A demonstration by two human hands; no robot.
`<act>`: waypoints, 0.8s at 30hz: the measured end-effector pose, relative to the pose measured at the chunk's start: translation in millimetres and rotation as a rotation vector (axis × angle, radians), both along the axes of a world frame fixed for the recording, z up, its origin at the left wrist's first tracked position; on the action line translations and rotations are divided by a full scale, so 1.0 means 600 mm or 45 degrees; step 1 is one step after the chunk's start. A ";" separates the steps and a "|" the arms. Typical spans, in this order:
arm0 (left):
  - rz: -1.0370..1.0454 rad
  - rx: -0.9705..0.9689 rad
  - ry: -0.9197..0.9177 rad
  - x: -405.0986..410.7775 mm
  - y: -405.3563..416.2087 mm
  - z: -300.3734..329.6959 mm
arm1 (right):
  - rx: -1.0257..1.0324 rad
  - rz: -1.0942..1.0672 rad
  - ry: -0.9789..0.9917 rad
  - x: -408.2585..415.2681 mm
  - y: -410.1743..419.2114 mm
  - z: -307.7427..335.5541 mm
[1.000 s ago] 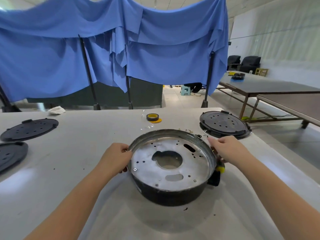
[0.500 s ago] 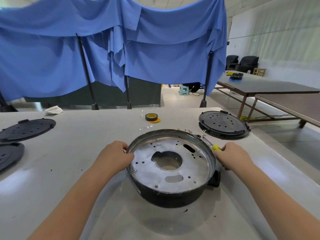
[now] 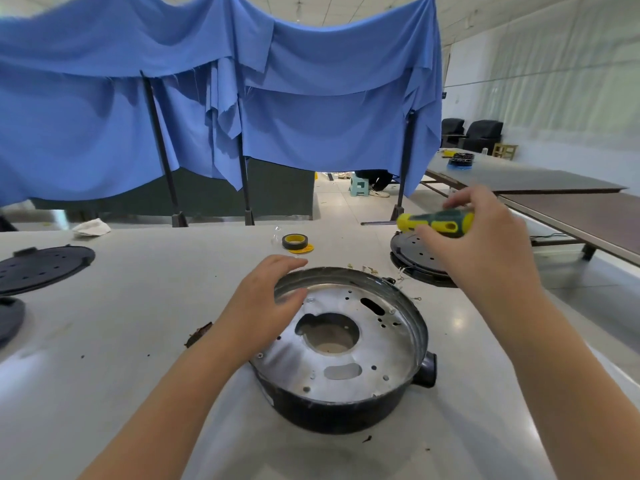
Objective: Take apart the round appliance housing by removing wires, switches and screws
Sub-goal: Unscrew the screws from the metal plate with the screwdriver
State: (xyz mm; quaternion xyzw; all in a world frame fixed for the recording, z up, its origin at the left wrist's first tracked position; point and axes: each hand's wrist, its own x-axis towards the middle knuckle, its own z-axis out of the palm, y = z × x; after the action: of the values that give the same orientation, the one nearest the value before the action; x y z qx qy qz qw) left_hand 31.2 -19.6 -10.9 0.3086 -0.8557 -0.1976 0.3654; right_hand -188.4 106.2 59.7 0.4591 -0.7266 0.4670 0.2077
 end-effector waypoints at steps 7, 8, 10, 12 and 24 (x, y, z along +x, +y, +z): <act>0.173 0.030 -0.069 0.007 -0.037 0.002 | -0.229 0.607 -0.607 0.066 -0.039 0.026; 0.218 0.121 -0.156 0.012 -0.045 -0.003 | -0.218 0.694 -0.737 0.072 -0.046 0.024; 0.269 0.300 -0.322 0.022 -0.057 -0.011 | -0.157 0.816 -0.863 0.084 -0.059 0.020; 0.241 0.397 -0.380 0.029 -0.066 -0.012 | -0.055 0.851 -0.811 0.094 -0.070 0.014; -0.078 0.855 -0.362 0.056 -0.073 0.013 | -0.031 1.011 -0.768 0.117 -0.096 -0.010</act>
State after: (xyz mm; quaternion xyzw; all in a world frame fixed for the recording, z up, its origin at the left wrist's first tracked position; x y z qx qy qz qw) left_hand 64.9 -63.4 -2.9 0.4101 -0.7942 -0.4334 0.1150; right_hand -118.5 48.4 53.4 0.5424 -0.5179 0.6305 -0.2003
